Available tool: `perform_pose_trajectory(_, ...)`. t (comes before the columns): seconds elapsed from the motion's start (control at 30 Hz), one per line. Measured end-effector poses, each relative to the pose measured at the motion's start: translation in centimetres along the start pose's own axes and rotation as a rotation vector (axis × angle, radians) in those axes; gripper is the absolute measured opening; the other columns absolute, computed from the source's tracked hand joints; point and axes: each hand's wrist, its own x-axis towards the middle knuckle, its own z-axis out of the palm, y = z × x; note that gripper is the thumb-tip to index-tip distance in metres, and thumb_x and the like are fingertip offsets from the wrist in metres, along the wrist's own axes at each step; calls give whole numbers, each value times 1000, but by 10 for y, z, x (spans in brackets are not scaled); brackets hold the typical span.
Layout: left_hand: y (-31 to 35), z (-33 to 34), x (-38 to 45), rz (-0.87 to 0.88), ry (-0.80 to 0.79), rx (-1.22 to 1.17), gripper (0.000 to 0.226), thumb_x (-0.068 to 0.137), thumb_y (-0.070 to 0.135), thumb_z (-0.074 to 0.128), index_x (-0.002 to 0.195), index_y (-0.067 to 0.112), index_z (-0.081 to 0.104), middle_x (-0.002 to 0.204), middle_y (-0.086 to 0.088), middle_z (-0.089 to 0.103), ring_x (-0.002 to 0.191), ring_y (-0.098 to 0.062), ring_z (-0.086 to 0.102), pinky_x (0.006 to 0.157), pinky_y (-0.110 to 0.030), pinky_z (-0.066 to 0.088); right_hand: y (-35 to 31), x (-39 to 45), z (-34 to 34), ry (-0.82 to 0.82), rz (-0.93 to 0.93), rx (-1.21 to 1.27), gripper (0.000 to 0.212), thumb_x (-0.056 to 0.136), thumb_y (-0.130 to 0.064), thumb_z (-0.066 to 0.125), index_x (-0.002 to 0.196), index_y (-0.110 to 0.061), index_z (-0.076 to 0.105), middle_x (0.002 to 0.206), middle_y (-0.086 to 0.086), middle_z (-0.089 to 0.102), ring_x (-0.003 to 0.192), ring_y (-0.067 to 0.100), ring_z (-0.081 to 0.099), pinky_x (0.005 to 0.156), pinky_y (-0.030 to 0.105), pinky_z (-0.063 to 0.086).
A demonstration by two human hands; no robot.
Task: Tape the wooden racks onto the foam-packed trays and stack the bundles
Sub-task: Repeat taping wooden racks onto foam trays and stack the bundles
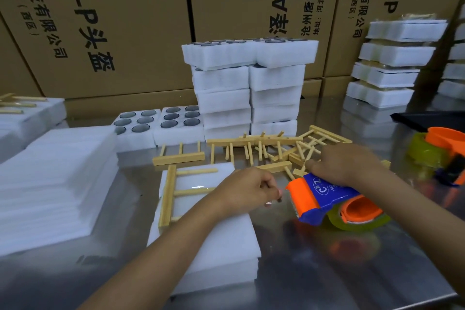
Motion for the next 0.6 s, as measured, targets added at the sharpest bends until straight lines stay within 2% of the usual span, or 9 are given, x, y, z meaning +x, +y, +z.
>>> perform_pose_trajectory(0.13, 1, 0, -2, 61, 8, 41, 17, 94, 29, 62, 82, 22, 71, 65, 19, 65, 70, 1, 60, 78, -34, 54, -18, -7, -1, 6, -29, -67, 41, 91, -59, 37, 70, -25, 45, 70, -5, 50, 71, 15, 53, 65, 32, 39)
perform_pose_trajectory(0.2, 6, 0, -6, 123, 9, 54, 14, 95, 25, 61, 85, 21, 69, 74, 15, 66, 75, -2, 59, 79, -37, 54, -23, -11, -2, 24, -10, -72, 40, 93, -56, 36, 71, -24, 47, 73, -3, 53, 73, 17, 55, 67, 33, 39)
perform_pose_trajectory(0.27, 12, -2, -11, 216, 44, -89, 12, 96, 20, 61, 86, 20, 68, 82, 8, 66, 77, -4, 58, 76, -34, 54, -29, -15, -5, 62, 22, -116, 38, 95, -50, 35, 77, -21, 52, 78, 0, 56, 75, 19, 55, 69, 33, 39)
perform_pose_trajectory(0.37, 16, -6, -16, 256, 113, -345, 18, 98, 15, 59, 83, 21, 66, 77, 10, 63, 74, -2, 58, 67, -26, 49, -40, -19, -6, 83, 44, -159, 30, 95, -44, 38, 85, -19, 51, 89, 4, 61, 80, 22, 54, 71, 33, 40)
perform_pose_trajectory(0.4, 16, -6, -17, 250, 105, -361, 19, 98, 14, 59, 82, 21, 65, 75, 14, 63, 74, -1, 58, 66, -24, 49, -42, -21, -6, 85, 48, -154, 30, 95, -43, 39, 85, -18, 51, 89, 4, 60, 80, 22, 54, 71, 33, 41)
perform_pose_trajectory(0.5, 12, -6, -15, 185, 81, -420, 21, 99, 17, 58, 81, 24, 67, 80, 17, 66, 76, 3, 59, 68, -24, 49, -34, -24, -9, 133, 146, -79, 35, 96, -44, 37, 78, -18, 52, 71, 1, 49, 71, 20, 50, 67, 32, 38)
perform_pose_trajectory(0.6, 8, -11, -11, 113, 86, -497, 22, 94, 20, 58, 79, 30, 69, 84, 21, 67, 74, 9, 58, 74, -22, 43, -11, -35, -8, 283, 300, 51, 41, 96, -44, 38, 66, -18, 48, 62, 1, 40, 63, 23, 44, 61, 31, 33)
